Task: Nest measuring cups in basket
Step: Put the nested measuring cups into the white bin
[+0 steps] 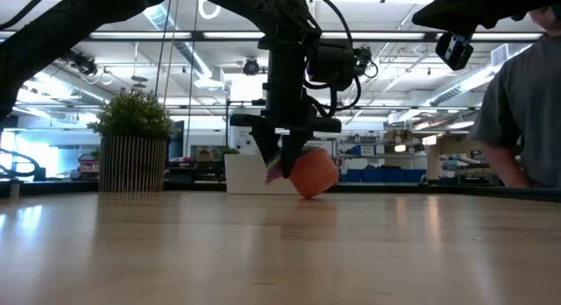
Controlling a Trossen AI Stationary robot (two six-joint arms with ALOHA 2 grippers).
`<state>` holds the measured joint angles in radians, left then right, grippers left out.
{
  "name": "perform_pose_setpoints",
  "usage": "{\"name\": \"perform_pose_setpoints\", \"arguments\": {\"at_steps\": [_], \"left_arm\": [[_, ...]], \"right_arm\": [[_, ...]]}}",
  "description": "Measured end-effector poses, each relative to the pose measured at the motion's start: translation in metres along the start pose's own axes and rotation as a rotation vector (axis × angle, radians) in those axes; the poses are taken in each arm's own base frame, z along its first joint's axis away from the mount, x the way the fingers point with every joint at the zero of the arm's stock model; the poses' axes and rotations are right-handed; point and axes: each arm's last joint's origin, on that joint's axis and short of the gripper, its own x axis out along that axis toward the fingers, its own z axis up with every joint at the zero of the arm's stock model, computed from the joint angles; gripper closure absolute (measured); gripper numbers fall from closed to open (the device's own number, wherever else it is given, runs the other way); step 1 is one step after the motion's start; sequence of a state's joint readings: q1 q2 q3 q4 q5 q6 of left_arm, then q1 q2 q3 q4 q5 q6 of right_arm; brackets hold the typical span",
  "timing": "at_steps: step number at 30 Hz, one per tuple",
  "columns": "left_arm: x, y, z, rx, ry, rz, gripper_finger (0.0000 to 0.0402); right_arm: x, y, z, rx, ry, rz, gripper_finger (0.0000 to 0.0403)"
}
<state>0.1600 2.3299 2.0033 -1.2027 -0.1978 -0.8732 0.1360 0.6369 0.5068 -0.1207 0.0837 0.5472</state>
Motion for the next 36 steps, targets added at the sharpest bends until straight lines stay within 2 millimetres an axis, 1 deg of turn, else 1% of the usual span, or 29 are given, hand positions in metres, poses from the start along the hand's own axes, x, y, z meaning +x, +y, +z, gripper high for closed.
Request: {"name": "perform_pose_setpoints", "arguments": {"at_steps": [3,10,12,21,36], "left_arm": [[-0.0003,0.0001,0.0000,0.000,0.000,0.000,0.0288],[-0.0007,0.0001,0.0001,0.001,0.000,-0.002,0.0337],[-0.0007,0.0002,-0.0001,0.002,0.001,-0.001,0.0346],[-0.0007,0.0016,-0.0010,0.005,0.004,0.018,0.0339],[-0.0008,0.0025,-0.0016,0.008,0.009,0.029,0.0345]], "right_arm": [[0.0000,-0.0001,0.0000,0.000,0.000,-0.001,0.0389],[0.0000,0.0000,0.0000,0.000,0.000,0.000,0.0389],[-0.0001,0.0000,0.0000,0.000,0.000,0.000,0.0389],[0.0000,0.0000,0.0000,0.000,0.000,0.000,0.0389],[0.0000,-0.0001,0.0000,0.000,0.000,0.000,0.0389]]}}
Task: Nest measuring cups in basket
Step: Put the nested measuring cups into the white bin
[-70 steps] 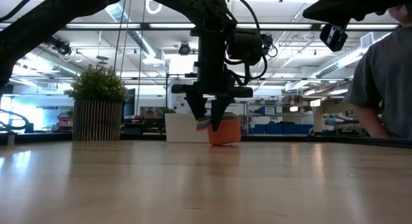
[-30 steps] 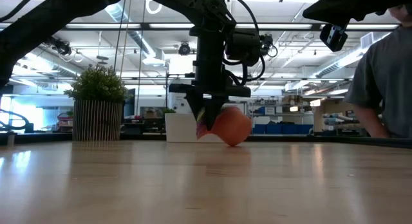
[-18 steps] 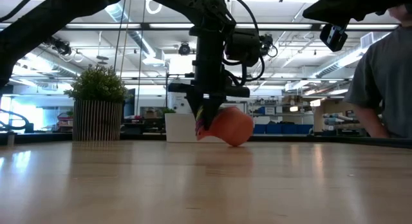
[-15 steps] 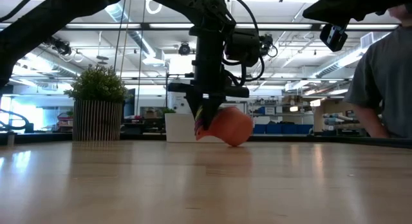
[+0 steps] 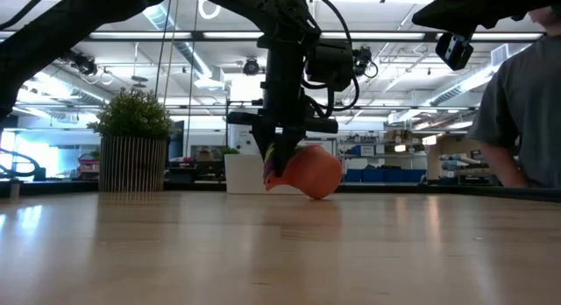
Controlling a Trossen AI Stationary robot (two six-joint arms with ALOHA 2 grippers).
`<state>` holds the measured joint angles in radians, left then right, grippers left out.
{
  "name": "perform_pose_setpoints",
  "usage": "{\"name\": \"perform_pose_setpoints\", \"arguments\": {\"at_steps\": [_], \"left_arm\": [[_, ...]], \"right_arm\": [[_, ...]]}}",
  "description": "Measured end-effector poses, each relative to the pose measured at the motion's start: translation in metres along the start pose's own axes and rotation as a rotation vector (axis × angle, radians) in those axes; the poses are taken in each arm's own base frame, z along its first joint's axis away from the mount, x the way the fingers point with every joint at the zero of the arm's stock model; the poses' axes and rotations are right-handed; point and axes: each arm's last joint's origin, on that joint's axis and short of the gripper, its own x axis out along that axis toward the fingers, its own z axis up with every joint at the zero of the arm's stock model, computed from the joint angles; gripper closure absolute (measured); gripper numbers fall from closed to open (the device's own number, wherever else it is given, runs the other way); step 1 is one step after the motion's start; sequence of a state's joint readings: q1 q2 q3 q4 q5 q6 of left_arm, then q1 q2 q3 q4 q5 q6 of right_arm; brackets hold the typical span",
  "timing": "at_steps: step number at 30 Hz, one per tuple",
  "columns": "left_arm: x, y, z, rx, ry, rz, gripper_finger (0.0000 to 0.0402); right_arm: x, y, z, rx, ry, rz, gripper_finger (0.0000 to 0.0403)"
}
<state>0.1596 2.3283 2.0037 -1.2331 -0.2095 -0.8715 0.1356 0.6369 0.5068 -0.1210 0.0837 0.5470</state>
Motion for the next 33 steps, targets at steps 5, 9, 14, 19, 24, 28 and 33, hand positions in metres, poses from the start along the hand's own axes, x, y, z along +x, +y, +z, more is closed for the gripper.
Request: {"name": "perform_pose_setpoints", "arguments": {"at_steps": [5,9,14,19,24,28,33], "left_arm": [[-0.001,0.001,0.000,0.001,0.002,0.003,0.0345],[-0.002,0.002,0.000,0.001,0.002,0.008,0.0346],[-0.009,0.005,0.000,0.004,-0.010,0.014,0.0346],[-0.015,0.008,0.000,0.004,-0.039,0.035,0.0346],[-0.018,0.012,-0.001,0.005,-0.027,0.046,0.0346],[-0.023,0.013,-0.002,0.069,-0.017,0.038,0.0347],[-0.033,0.017,-0.002,0.117,-0.005,-0.002,0.0347]], "right_arm": [[0.000,0.000,0.000,0.000,0.000,0.000,0.0389],[0.000,0.000,0.000,0.000,0.000,0.000,0.0389],[0.000,0.000,0.000,0.000,0.000,0.000,0.0389],[0.000,0.000,0.000,0.000,-0.001,0.001,0.0389],[0.000,0.000,0.000,0.000,-0.001,0.001,0.0389],[0.000,0.001,0.001,0.001,-0.008,0.005,0.0389],[0.000,0.001,0.001,0.001,-0.008,0.005,0.0389]]}}
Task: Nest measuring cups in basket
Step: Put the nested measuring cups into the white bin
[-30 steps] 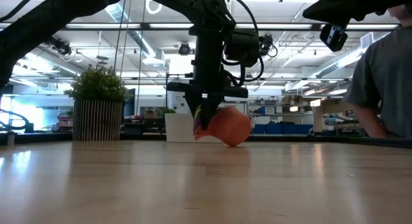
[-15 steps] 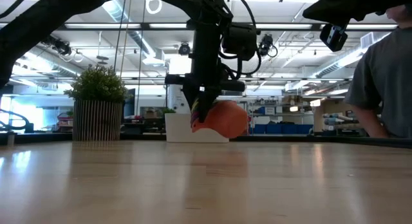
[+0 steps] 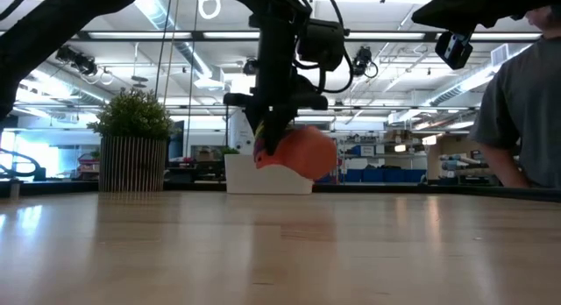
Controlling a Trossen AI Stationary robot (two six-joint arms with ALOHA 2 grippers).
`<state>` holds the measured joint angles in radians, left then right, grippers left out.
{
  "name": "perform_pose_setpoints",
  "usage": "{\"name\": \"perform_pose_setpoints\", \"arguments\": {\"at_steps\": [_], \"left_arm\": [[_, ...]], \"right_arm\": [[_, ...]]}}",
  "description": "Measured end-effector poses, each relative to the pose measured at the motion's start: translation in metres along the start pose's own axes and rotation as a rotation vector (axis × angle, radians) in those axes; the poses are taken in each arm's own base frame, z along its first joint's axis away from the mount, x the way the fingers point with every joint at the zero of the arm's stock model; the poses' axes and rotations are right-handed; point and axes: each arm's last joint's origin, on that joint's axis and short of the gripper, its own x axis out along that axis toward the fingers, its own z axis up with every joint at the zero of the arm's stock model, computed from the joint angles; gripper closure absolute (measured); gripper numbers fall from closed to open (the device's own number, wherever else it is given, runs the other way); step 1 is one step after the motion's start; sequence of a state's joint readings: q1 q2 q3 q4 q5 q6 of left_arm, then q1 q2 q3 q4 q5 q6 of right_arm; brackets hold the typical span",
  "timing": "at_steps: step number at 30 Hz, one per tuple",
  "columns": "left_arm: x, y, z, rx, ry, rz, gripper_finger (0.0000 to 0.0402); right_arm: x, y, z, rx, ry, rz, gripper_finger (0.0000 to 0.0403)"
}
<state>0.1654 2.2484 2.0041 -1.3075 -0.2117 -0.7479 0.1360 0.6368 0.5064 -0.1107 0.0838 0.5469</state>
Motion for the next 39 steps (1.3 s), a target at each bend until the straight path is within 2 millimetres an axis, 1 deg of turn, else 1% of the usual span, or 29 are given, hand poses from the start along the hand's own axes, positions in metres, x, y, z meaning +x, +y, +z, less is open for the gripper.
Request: {"name": "perform_pose_setpoints", "arguments": {"at_steps": [10,14,18,26,34,39], "left_arm": [[-0.005,0.006,0.000,0.001,-0.002,0.021,0.0347],[-0.009,0.009,0.000,0.061,-0.012,0.030,0.0347],[-0.014,0.015,0.002,0.065,-0.018,0.032,0.0347],[-0.028,0.036,0.011,0.054,-0.035,0.023,0.0347],[-0.037,0.061,0.021,0.041,-0.038,0.023,0.0347],[-0.050,0.075,0.024,0.041,-0.059,0.015,0.0347]], "right_arm": [[0.000,0.000,0.001,0.001,-0.007,0.004,0.0389],[0.000,0.000,0.001,0.001,-0.008,0.004,0.0389],[0.000,0.001,0.001,0.002,-0.012,0.007,0.0389],[0.000,0.001,0.001,0.001,-0.012,0.007,0.0389],[0.000,0.001,0.002,0.002,-0.020,0.013,0.0389],[0.000,0.002,0.003,0.003,-0.027,0.016,0.0389]]}}
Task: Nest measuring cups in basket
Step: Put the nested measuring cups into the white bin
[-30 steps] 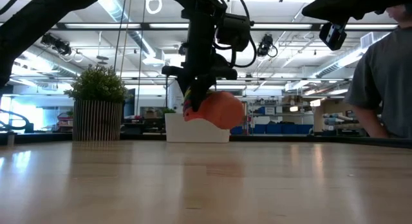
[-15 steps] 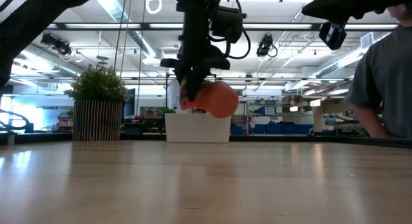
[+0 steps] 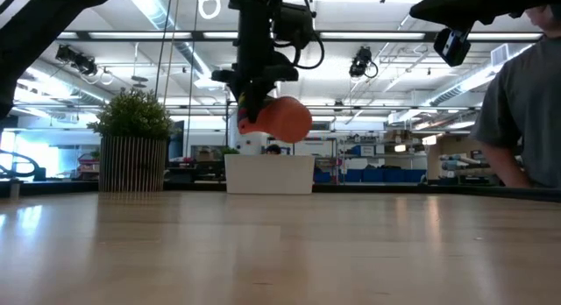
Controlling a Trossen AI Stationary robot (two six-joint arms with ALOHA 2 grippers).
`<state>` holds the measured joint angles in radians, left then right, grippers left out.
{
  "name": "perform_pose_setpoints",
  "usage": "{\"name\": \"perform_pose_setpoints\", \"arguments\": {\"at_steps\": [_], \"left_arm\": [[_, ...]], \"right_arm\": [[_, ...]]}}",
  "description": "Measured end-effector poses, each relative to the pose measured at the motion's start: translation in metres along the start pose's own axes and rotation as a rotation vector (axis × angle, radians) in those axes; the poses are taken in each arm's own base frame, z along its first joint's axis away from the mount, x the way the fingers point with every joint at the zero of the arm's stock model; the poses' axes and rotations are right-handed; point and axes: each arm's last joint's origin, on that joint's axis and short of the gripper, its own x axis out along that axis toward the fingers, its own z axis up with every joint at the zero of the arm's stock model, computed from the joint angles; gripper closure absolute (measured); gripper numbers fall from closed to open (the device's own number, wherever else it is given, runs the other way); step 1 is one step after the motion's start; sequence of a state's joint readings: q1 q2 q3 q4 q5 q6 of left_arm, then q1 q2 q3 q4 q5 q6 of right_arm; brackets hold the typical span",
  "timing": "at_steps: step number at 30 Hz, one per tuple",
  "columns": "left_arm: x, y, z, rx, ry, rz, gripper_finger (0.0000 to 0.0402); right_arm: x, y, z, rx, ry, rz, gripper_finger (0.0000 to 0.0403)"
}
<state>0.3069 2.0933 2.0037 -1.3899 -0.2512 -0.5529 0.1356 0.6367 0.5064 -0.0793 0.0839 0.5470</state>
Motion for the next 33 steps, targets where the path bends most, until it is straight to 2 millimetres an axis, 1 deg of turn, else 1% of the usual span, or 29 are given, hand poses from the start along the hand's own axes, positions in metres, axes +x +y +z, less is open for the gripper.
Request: {"name": "perform_pose_setpoints", "arguments": {"at_steps": [4,17,21,33], "left_arm": [[-0.005,0.007,0.001,0.012,-0.014,0.015,0.0347],[0.000,0.026,0.008,0.043,0.004,0.064,0.0347],[0.001,0.031,0.011,0.042,-0.016,0.110,0.0347],[-0.004,0.040,0.015,0.149,-0.096,0.257,0.0347]], "right_arm": [[0.000,0.000,0.000,0.000,-0.005,0.003,0.0389],[0.000,0.001,0.002,0.002,-0.021,0.013,0.0389],[0.000,0.001,0.002,0.002,-0.023,0.014,0.0389],[0.000,0.002,0.003,0.003,-0.029,0.018,0.0389]]}}
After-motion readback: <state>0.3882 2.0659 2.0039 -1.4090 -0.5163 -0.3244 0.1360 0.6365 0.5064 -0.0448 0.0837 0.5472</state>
